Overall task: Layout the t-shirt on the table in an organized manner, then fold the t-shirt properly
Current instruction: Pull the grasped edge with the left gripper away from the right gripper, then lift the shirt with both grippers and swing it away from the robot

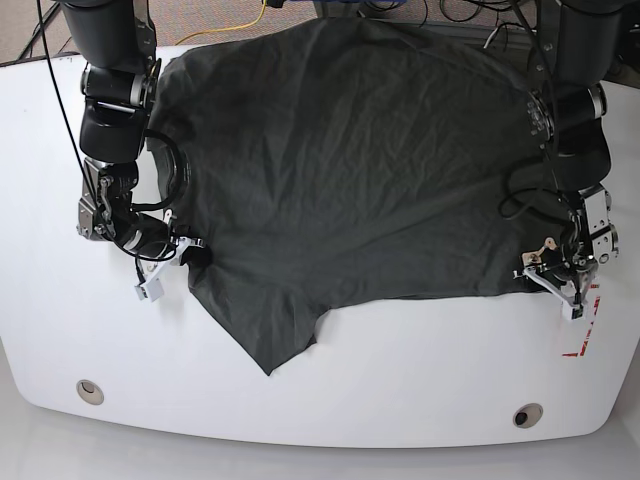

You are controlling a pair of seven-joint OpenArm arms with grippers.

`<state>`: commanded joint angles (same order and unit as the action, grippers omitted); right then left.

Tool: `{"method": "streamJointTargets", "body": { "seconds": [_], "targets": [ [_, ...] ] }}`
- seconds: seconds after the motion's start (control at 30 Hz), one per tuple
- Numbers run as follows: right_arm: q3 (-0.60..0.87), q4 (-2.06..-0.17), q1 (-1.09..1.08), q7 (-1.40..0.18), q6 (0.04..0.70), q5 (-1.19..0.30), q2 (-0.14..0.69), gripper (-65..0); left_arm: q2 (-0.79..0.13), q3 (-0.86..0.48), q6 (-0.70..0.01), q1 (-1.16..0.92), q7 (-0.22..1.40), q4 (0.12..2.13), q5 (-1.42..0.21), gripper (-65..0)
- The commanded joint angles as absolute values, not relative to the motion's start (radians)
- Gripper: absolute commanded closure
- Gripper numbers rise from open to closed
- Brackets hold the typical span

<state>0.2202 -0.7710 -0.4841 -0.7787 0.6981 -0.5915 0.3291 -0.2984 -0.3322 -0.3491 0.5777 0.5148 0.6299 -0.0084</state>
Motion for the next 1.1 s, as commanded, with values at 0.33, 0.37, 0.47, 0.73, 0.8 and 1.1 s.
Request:
{"method": "streamJointTargets", "body": {
  "seconds": [0.33,0.37,0.47,0.73,0.8,1.1],
  "targets": [
    [0.222,-0.771,-0.484,-0.779,0.698,-0.591,0.329,-1.4,-0.298,-0.335,-0.349,0.578,0.481,0.631,-0.01,-1.0],
    [0.222,-0.771,-0.484,-0.779,0.698,-0.591,0.323,-1.4,-0.298,-0.337,-0.349,0.578,0.481,0.634,-0.01,0.0],
    [0.222,-0.771,-0.484,-0.779,0.698,-0.591,0.315,-1.4,-0.298,-0.338,-0.349,0.572,0.483,0.676,-0.01,0.0],
    [0.222,-0.773,-0.484,-0.799,0.698,-0.591,0.312,-0.8,-0.298,-0.34,-0.351,0.513,0.567,0.866,-0.01,0.0],
    [0.222,-0.78,-0.486,-0.808,0.698,-0.591,0.312,-0.6,-0.298,-0.34,-0.36,0.498,0.598,0.909,-0.01,0.0],
    [0.223,-1.012,-0.407,-0.894,0.698,-0.593,0.311,-0.6,-0.298,-0.341,-0.433,0.377,0.685,1.106,-0.012,0.0]
  ]
}}
